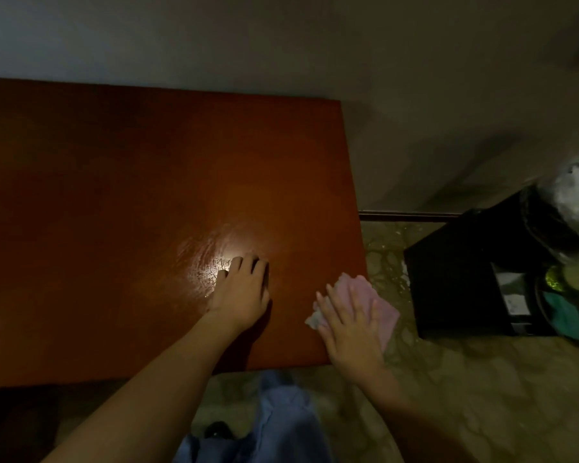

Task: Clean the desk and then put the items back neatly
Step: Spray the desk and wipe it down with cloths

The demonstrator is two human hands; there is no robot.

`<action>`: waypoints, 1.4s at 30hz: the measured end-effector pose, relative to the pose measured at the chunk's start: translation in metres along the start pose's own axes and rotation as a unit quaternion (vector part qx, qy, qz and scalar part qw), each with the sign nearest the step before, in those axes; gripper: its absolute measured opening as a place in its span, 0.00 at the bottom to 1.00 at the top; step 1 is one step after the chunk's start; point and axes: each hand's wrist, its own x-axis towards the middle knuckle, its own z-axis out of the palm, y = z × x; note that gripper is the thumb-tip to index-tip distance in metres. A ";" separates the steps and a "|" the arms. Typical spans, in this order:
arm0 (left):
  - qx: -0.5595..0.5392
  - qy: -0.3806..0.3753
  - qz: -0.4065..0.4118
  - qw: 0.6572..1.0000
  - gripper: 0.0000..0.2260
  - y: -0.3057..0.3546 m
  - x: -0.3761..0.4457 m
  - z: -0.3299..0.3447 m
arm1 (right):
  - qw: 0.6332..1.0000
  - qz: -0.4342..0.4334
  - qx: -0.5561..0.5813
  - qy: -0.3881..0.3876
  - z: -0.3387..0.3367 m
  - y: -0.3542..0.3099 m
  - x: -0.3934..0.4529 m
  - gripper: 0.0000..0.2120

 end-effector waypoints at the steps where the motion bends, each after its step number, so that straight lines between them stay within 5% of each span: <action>1: -0.004 0.002 0.002 1.000 0.22 0.004 0.004 -0.001 | 1.000 0.025 0.008 0.009 -0.007 0.002 0.014 0.25; 6: 0.005 0.011 -0.001 1.000 0.23 0.007 0.021 -0.008 | 0.997 0.039 0.065 0.001 -0.031 -0.029 0.088 0.34; 11: 0.018 0.001 -0.072 0.997 0.24 -0.020 0.043 -0.021 | 0.987 -0.159 -0.019 0.007 -0.018 -0.073 0.083 0.25; 15: 0.039 0.001 -0.094 0.995 0.25 -0.030 0.065 -0.036 | 0.949 -0.305 -0.078 -0.013 -0.011 -0.034 0.063 0.26; 20: 0.016 0.022 -0.095 0.995 0.24 -0.016 0.086 -0.050 | 0.983 -0.177 -0.052 -0.006 -0.038 0.025 0.110 0.23; 24: -0.005 0.017 -0.115 0.993 0.24 -0.020 0.088 -0.055 | 0.996 -0.085 -0.004 -0.014 -0.065 -0.002 0.186 0.30; 30: -0.010 0.019 -0.207 0.978 0.24 -0.054 0.075 -0.063 | 0.971 -0.239 -0.028 -0.006 -0.049 -0.089 0.177 0.30; 34: 0.001 0.004 -0.194 0.981 0.24 -0.055 0.079 -0.067 | 0.951 -0.306 -0.050 -0.013 -0.030 -0.055 0.139 0.27; 42: -0.026 -0.003 -0.101 0.995 0.24 -0.018 0.112 -0.063 | 0.999 -0.049 -0.007 0.002 -0.062 0.023 0.190 0.36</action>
